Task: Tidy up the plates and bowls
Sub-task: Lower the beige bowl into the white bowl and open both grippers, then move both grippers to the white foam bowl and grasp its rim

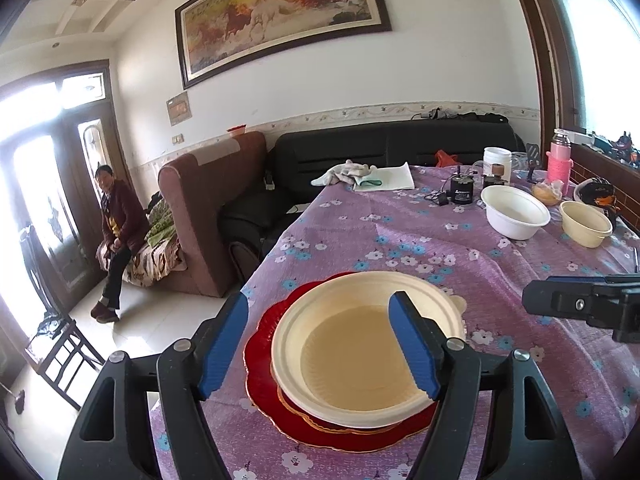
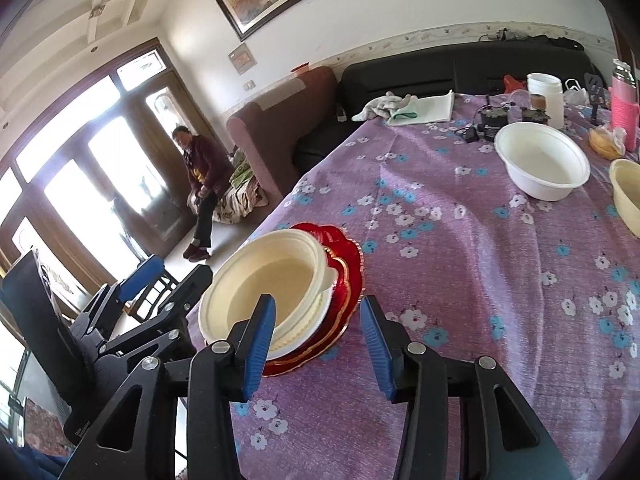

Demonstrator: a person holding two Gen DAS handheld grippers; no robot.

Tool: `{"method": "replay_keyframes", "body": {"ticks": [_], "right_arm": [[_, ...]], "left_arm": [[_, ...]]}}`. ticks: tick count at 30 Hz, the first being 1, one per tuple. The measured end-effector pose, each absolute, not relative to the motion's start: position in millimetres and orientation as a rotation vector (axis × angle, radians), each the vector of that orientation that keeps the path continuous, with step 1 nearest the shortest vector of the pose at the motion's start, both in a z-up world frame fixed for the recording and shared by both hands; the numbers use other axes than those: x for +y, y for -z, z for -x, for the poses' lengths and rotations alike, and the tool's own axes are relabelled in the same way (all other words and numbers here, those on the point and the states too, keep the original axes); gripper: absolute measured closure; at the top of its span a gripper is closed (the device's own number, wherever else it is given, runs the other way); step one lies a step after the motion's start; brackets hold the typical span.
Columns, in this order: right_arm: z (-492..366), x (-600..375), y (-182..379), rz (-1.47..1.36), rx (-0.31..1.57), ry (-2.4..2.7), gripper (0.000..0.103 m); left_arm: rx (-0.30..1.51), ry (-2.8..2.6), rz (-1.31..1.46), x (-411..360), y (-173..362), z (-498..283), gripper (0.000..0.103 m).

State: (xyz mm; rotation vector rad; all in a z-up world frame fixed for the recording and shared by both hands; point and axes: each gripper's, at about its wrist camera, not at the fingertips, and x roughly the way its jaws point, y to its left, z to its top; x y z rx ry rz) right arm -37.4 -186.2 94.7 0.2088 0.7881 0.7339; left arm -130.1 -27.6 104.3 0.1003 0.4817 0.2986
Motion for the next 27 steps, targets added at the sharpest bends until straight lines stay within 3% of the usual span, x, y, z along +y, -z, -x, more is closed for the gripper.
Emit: {"method": "replay_keyframes", "body": {"ticks": [14,20,27], "right_arm": [[19.8,-275.7,-88.3,-0.338,0.769,-0.531,0.055],[0.4,-335.5,-75.1,-0.412,0.796,-0.378,0.052],[-42.7,-379.4,-63.9,-0.516,0.858,-0.261,0.048]], "left_arm": [[0.531,0.007,-0.145,-122.7,-112.7,112.8,0.026],[0.68,0.177,-0.127,-173.2,-82.2,59.9,0.026],[0.819,0.114,-0.033,-176.8,-43.2,-38.2,0.026]]}}
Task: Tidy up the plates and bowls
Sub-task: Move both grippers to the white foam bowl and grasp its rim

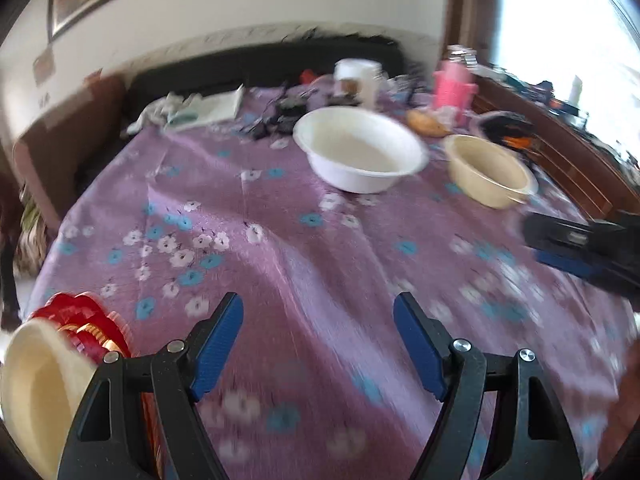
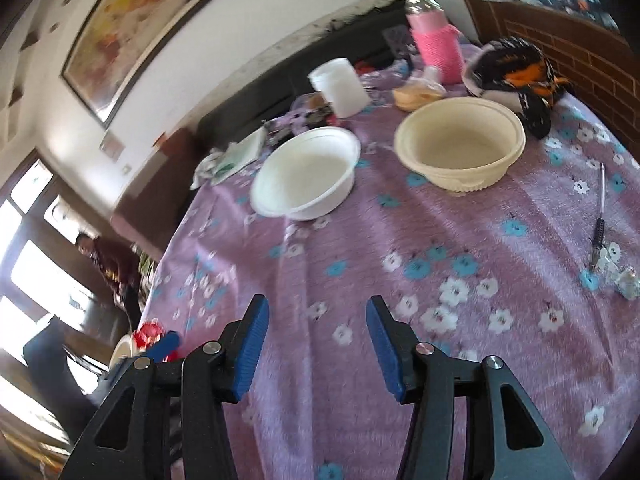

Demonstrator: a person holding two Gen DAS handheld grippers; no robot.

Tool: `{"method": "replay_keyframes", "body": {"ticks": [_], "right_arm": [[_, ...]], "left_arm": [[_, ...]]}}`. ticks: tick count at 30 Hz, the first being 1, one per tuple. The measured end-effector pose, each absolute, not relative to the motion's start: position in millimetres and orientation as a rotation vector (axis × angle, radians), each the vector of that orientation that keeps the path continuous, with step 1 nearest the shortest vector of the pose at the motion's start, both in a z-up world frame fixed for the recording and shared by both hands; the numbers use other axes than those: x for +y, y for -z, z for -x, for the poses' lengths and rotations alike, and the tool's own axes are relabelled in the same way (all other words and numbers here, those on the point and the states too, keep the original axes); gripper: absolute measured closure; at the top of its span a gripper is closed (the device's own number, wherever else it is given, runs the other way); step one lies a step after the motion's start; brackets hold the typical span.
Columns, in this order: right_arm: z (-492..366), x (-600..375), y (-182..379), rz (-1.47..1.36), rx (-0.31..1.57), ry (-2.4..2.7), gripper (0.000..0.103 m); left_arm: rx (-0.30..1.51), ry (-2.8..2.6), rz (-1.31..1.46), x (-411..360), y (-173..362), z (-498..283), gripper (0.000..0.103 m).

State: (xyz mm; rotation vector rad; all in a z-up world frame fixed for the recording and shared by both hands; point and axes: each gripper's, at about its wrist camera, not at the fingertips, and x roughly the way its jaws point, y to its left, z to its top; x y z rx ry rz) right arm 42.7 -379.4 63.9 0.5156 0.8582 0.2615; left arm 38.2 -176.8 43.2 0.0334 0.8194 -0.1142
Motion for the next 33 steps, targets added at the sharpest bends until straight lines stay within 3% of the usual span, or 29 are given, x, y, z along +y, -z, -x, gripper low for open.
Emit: {"method": "replay_keyframes", "body": {"ticks": [6,14,15,18,19,24,33], "right_arm": [[-100.9,-375.8,-56.3,-0.587,0.902,-0.273,0.048],[-193.2,-378.3,-18.8,-0.697,0.994,-0.159,0.05],[-195.9,-375.1,-18.0,-0.702,0.994,-0.162,0.057],[-205.2,-367.0,-12.1,-0.698,0.996,-0.162,0.091],[-203.3,-366.2,-11.9,-0.7,0.987,-0.156,0.095],[-172.1,-367.4,-29.4,-0.598,0.941,-0.152,0.097],[-32.5,-421.0,-57.6,-0.552,0.927,-0.24,0.097]], "left_arm": [[0.782,0.072,-0.048,-170.4,-20.5,-63.0,0.026],[0.714,0.021,-0.039,-158.9,-32.4,-59.3,0.014],[0.703,0.011,-0.04,-158.2,-34.6,-58.5,0.014],[0.678,-0.007,-0.046,-157.2,-39.2,-57.1,0.014],[0.674,-0.008,-0.044,-156.6,-40.4,-56.2,0.014],[0.626,0.012,0.004,-147.6,-49.8,-49.7,0.014],[0.503,0.209,0.128,-139.3,-81.2,-14.4,0.014]]}}
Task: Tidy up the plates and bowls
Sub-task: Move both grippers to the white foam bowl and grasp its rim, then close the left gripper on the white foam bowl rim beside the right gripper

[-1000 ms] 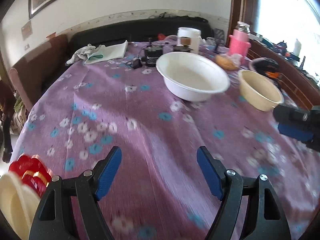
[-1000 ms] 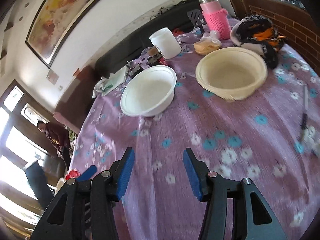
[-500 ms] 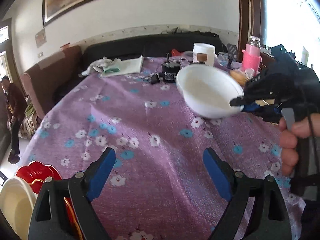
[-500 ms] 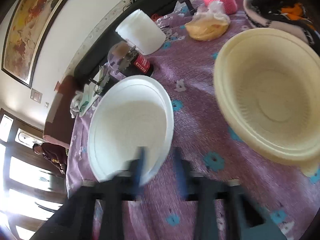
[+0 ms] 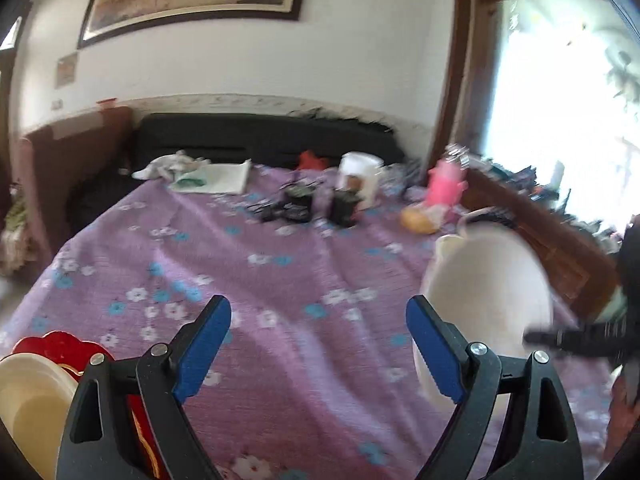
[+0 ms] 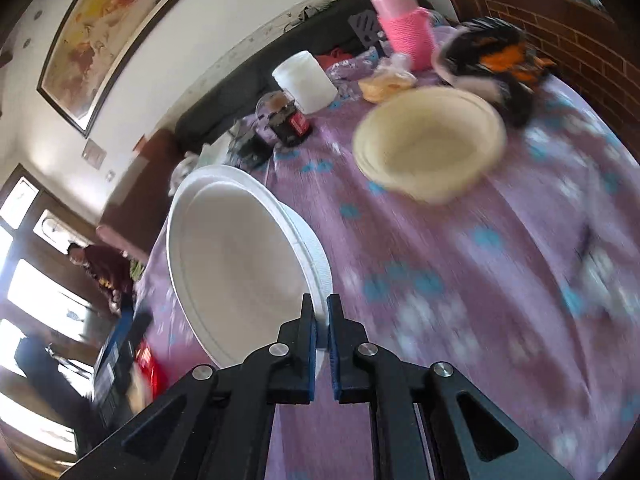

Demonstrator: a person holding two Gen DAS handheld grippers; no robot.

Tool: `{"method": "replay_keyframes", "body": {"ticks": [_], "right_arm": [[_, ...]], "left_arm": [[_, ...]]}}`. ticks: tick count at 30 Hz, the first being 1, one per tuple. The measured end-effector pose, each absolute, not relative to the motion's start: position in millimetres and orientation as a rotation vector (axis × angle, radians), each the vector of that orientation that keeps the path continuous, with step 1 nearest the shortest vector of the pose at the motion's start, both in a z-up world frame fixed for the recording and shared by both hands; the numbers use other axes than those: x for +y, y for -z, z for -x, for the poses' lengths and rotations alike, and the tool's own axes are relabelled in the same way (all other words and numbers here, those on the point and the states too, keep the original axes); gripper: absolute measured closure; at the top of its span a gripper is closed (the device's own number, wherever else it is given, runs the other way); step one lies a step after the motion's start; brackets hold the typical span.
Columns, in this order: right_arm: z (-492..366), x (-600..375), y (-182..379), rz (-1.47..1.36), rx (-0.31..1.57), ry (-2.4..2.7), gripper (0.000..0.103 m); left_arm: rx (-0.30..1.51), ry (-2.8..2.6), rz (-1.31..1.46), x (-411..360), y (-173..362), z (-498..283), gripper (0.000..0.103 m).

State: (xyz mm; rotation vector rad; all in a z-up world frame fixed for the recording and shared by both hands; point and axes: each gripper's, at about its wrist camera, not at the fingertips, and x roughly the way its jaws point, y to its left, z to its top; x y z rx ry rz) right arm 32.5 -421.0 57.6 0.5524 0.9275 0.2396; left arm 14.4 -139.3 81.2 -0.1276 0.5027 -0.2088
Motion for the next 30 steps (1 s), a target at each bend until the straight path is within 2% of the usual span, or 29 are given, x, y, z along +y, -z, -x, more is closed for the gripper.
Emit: {"method": "replay_keyframes", "body": {"ticks": [4,9,11,13,15,16,26,27,30], "right_arm": [[18.4,-440.5,-43.5,-0.616,0.997,-0.3,0.096],[27.0,-431.1,-38.3,-0.528,0.998,-0.316,0.091],[32.2,-430.8,-43.6,-0.486,0.942,-0.275,0.085],[36.9,-433.7,-47.7,-0.477,0.902,-0.263,0.076],[44.4,-437.1,-51.7,-0.468,0.866,-0.252,0.076],[50.0,-438.9,-53.6,-0.453,0.85,-0.247,0.076],[62.0,-439.1,-38.3,-0.503,0.853,-0.284,0.076],[61.6,-437.3,-36.5,-0.507,0.856,-0.289,0.076],[58.3,-428.5,-29.6,-0.513,0.865,-0.309,0.076]], "left_arm": [[0.564,0.36,0.11,-156.6,-92.8,4.9,0.014],[0.673,0.47,0.066,-181.5,-88.1,18.9,0.014],[0.676,0.441,0.007,-189.0,-83.8,23.7,0.02],[0.712,0.439,-0.002,-189.5,-77.6,22.5,0.039],[0.743,0.457,0.013,-188.9,-71.7,20.9,0.054],[0.759,0.46,0.015,-189.9,-67.8,19.0,0.058],[0.78,0.455,-0.053,-212.0,-53.5,18.4,0.062],[0.778,0.448,-0.07,-214.8,-52.1,19.5,0.066],[0.773,0.434,-0.119,-222.6,-47.4,24.1,0.084]]}}
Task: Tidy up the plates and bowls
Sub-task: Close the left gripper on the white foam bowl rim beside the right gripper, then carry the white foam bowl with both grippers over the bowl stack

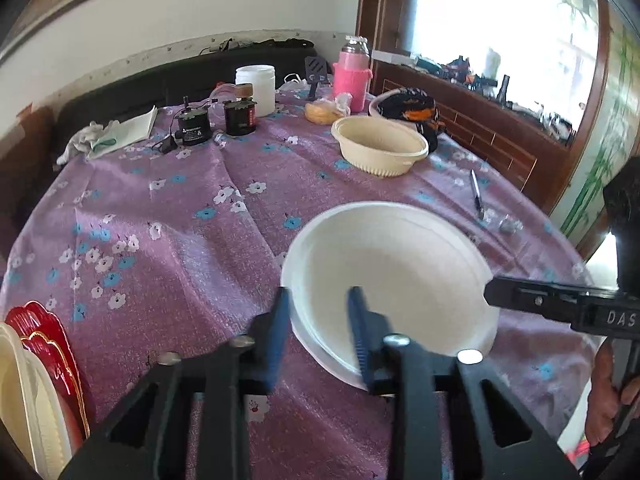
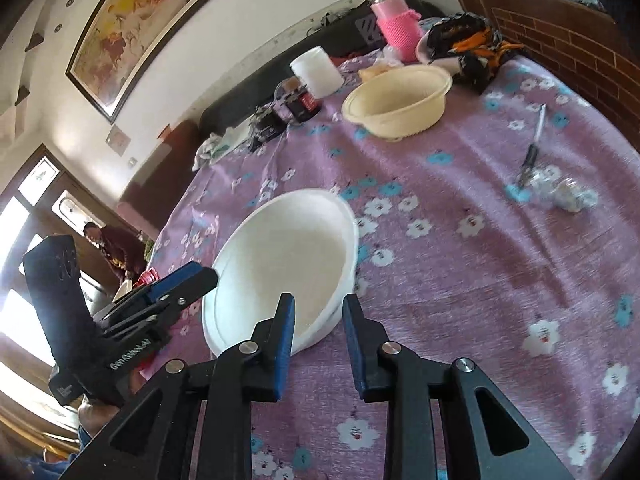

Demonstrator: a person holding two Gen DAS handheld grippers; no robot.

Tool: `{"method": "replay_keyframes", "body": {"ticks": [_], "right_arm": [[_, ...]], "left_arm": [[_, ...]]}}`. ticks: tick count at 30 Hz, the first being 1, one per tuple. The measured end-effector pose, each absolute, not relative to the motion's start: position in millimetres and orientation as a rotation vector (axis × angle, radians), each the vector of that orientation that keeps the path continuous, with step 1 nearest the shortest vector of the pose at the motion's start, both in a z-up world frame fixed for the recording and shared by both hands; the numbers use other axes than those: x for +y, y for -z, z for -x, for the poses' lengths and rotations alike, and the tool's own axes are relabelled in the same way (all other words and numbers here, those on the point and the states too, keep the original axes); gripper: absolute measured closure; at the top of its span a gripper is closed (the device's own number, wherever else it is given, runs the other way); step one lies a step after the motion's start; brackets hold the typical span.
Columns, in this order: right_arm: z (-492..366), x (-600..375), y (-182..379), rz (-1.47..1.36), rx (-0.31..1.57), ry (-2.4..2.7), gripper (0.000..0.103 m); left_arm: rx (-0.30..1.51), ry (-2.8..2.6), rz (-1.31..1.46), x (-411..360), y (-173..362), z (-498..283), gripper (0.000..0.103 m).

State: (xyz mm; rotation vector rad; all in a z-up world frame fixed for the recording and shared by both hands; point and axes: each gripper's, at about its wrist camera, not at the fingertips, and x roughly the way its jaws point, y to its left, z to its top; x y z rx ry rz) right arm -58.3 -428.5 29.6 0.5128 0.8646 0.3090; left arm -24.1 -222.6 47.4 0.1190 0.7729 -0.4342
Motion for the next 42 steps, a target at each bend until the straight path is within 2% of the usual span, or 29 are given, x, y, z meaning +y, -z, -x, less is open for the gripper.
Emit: {"method": "replay_keyframes", "body": {"ticks": [3,11,12,14,15,16,20,21,24,27,42], "right_arm": [[56.4,-424.2,-23.2,-0.522,0.866,-0.293,0.086],[64.1,-415.3,-32.8,-0.52,0.828,-0.3,0.087],[63.6,-414.9,-32.4,-0.514,0.83,-0.293,0.087],[62.2,-416.9,-29.5,-0.518,0.839,-0.281,0.087],[61.2,-418.1,-27.7,-0.521,0.844,-0.277,0.087],[60.1,-419.8,-26.0,-0.526,0.848,-0.274,0.087],[58.4,-423.1,-21.6,-0.534,0.852,-0.268,0.086],[58.3,-423.6,-21.2,-0.537,0.852,-0.268,0.086],[57.2,-424.3,-19.9,-0.534,0.855,-0.266,0.086],[55.5,-423.6,-18.8,-0.534,0.857,-0.283,0.086],[54.0,-399.8,-38.3,-0.512,0.818,-0.328,0.086]], "left_arm": [[0.764,0.447,-0.148,-228.5,-46.2,30.8,0.096],[0.743,0.453,-0.156,-226.0,-53.6,42.3,0.096],[0.746,0.441,-0.13,-219.5,-55.3,40.1,0.091],[0.759,0.426,-0.082,-205.7,-57.3,33.2,0.067],[0.763,0.42,-0.061,-199.3,-57.6,29.9,0.051],[0.764,0.415,-0.048,-196.0,-57.5,28.5,0.047],[0.816,0.438,-0.027,-198.0,-46.9,18.4,0.047],[0.831,0.442,-0.034,-202.4,-42.3,16.0,0.047],[0.874,0.456,-0.048,-213.3,-29.9,10.1,0.084],[0.868,0.438,-0.075,-218.4,-27.2,11.8,0.087],[0.702,0.313,-0.174,-201.3,-63.0,42.6,0.086]]}}
